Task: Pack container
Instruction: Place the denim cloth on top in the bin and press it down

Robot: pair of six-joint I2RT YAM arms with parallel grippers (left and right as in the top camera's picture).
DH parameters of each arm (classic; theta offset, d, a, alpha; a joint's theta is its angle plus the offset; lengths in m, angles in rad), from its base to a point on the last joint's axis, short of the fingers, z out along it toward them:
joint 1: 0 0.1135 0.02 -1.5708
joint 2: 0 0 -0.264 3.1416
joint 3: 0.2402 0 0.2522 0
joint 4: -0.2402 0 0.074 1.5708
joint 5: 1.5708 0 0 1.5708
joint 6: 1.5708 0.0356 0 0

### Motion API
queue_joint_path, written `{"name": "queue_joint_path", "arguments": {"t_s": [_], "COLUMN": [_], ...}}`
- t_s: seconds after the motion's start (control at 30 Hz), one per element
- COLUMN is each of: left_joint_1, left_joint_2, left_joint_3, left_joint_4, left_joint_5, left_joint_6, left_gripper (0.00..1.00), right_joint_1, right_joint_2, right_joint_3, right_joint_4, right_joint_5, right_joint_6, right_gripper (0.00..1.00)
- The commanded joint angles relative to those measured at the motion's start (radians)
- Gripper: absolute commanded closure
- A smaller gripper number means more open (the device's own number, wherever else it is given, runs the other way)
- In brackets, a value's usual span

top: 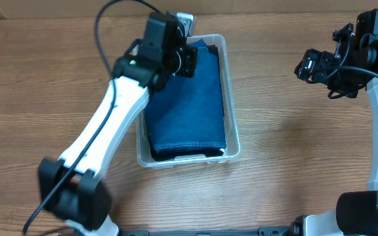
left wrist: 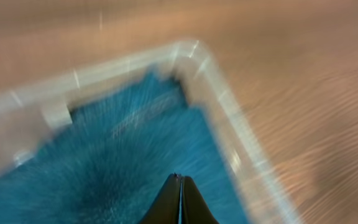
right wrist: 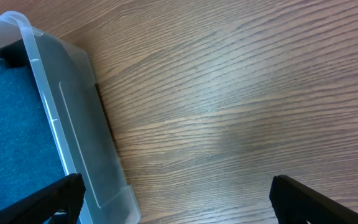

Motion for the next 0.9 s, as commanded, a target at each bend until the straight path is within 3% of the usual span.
{"name": "queue_joint_path", "arguments": {"t_s": [0.0, 0.03, 0.13, 0.2, 0.33, 0.4, 0.53, 0.67, 0.87], "left_joint_1": [0.013, 0.025, 0.071, 0.087, 0.096, 0.096, 0.096, 0.095, 0.096], "left_joint_2": [0.266, 0.363, 0.563, 0.556, 0.323, 0.178, -0.015, 0.063, 0.463], "left_joint_3": [0.003, 0.003, 0.003, 0.007, 0.115, 0.153, 0.161, 0.159, 0.159], "left_joint_4": [-0.086, -0.135, -0.195, -0.199, -0.265, -0.251, -0.195, -0.251, -0.367], "left_joint_5": [0.021, 0.047, 0.362, 0.388, 0.200, 0.074, 0.000, -0.149, -0.081], "left_joint_6": [-0.069, -0.123, -0.130, -0.121, -0.047, -0.047, 0.009, 0.000, -0.074], "left_gripper": [0.96, 0.95, 0.96, 0.96, 0.96, 0.90, 0.84, 0.85, 0.83], "right_joint_1": [0.003, 0.003, 0.003, 0.003, 0.003, 0.003, 0.003, 0.003, 0.003], "right_joint_2": [-0.005, -0.005, -0.005, -0.005, -0.005, -0.005, -0.005, -0.005, -0.005], "right_joint_3": [0.002, 0.002, 0.002, 0.002, 0.002, 0.002, 0.002, 0.002, 0.002], "right_joint_4": [0.003, 0.001, -0.002, -0.004, -0.003, -0.003, 0.006, 0.008, 0.001], "right_joint_5": [-0.001, -0.001, -0.001, -0.001, -0.001, -0.001, -0.001, -0.001, -0.001], "right_joint_6": [-0.003, -0.004, -0.003, -0.004, -0.003, -0.004, -0.004, -0.004, -0.004], "right_gripper": [0.00, 0.00, 0.00, 0.00, 0.00, 0.00, 0.00, 0.00, 0.00]}}
